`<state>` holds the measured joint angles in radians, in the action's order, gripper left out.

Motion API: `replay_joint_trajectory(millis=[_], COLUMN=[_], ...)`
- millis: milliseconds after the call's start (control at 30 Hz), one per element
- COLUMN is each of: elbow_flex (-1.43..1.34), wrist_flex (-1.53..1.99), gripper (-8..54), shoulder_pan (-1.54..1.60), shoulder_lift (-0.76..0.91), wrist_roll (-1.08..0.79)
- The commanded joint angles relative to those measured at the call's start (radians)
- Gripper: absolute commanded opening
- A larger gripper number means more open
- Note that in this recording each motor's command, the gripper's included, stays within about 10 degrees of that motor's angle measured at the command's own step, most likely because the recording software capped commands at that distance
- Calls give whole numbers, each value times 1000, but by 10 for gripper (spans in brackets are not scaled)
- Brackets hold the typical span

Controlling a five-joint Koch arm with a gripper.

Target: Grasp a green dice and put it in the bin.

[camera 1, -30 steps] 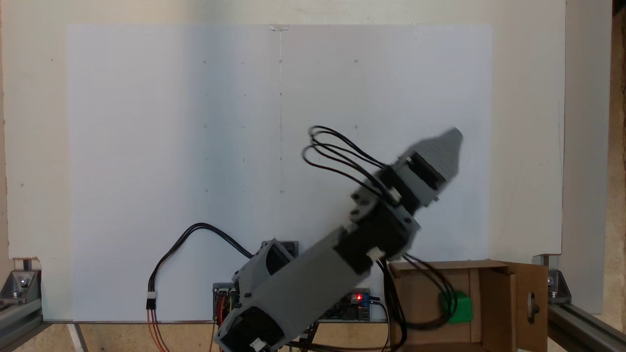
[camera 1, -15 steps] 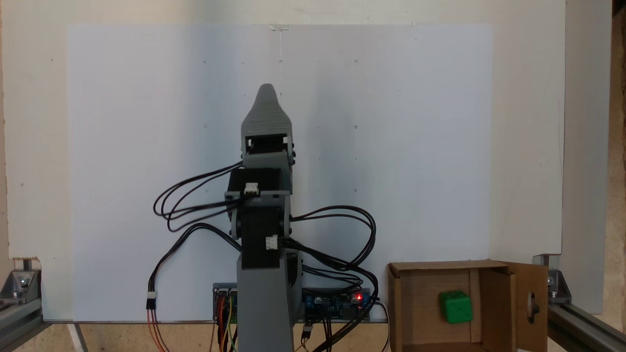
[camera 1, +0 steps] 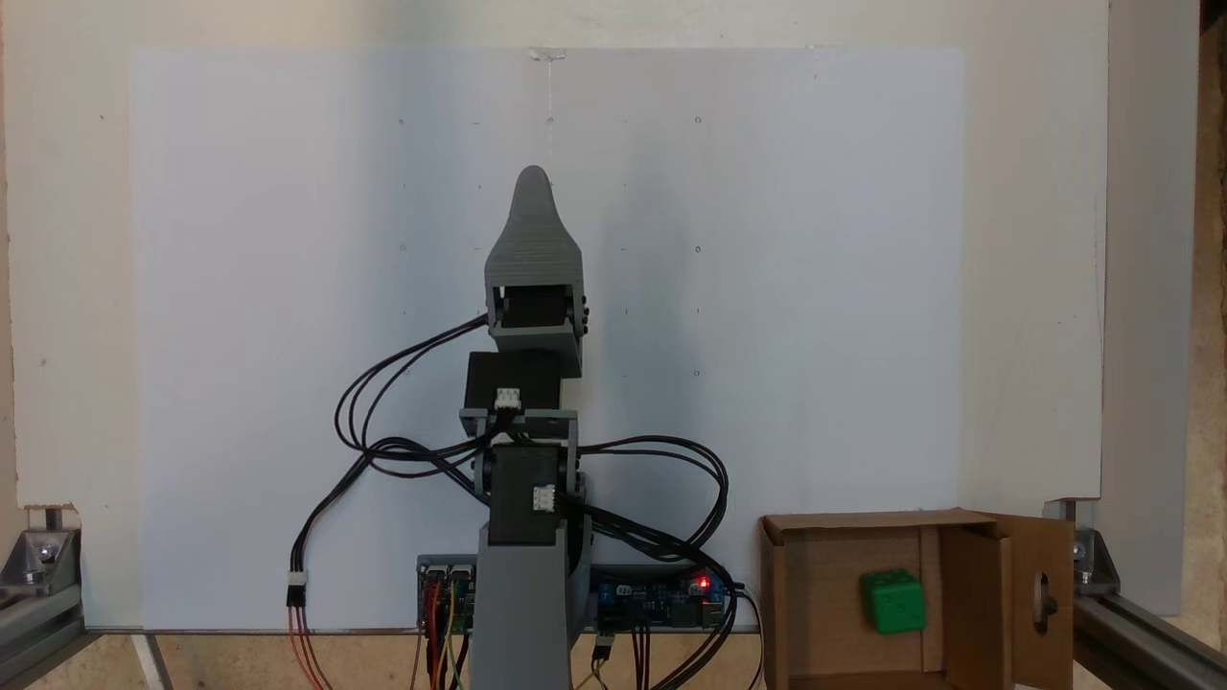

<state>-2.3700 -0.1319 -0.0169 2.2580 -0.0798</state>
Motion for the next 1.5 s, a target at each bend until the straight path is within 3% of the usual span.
replay_joint_trajectory(millis=[0,433,833,1467], elbow_flex=[-23,-463,-611,-756], wrist_flex=[-164,-707,-1180,-1328], gripper=[463,440,439,439], shoulder_pan=[-20,49,37,32], shoulder_lift=[115,112,112,112], wrist_roll=[40,34,35,29])
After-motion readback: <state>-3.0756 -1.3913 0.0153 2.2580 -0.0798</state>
